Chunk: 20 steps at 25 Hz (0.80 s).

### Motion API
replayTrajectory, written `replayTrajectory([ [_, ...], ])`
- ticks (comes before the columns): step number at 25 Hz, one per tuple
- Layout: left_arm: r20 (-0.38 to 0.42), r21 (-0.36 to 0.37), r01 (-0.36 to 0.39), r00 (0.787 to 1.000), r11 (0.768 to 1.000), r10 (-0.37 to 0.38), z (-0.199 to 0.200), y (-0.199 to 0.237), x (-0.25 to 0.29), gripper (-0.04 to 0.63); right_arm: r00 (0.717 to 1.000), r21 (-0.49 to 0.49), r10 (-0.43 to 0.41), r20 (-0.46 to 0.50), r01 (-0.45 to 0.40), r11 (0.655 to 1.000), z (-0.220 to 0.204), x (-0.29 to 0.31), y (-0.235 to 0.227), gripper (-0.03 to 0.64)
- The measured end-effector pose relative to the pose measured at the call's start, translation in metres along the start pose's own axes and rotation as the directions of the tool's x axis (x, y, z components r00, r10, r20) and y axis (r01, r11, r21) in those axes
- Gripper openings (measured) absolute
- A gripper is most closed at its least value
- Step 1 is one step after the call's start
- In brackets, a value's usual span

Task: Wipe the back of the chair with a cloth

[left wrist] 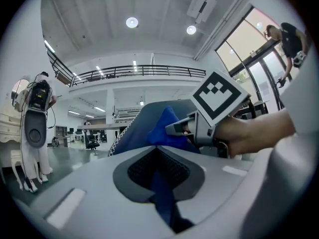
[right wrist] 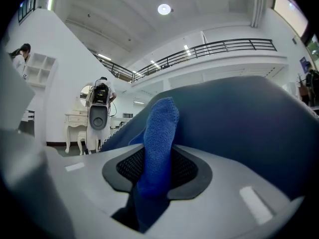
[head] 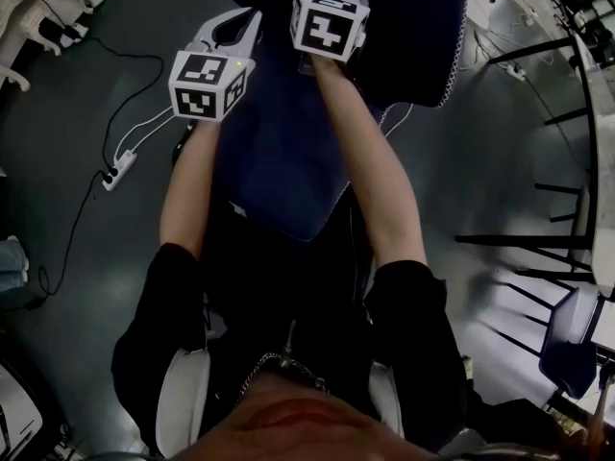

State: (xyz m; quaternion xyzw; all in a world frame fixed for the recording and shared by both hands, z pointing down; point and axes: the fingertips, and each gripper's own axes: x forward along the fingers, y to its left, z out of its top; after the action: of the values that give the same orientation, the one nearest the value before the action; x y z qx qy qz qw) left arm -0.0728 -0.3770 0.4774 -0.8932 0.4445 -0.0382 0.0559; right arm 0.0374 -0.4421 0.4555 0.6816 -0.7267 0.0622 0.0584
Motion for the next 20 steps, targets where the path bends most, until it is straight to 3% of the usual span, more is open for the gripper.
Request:
replayTrajectory([
  [20,-0.02,0.013,0.114,0.993,0.993,-0.114,-0.003,-0.073,0.034,0.009,0.989,0.133,-0.129,0.077,0.118,0.984,-0.021,-0.074,-0.101,0.135],
])
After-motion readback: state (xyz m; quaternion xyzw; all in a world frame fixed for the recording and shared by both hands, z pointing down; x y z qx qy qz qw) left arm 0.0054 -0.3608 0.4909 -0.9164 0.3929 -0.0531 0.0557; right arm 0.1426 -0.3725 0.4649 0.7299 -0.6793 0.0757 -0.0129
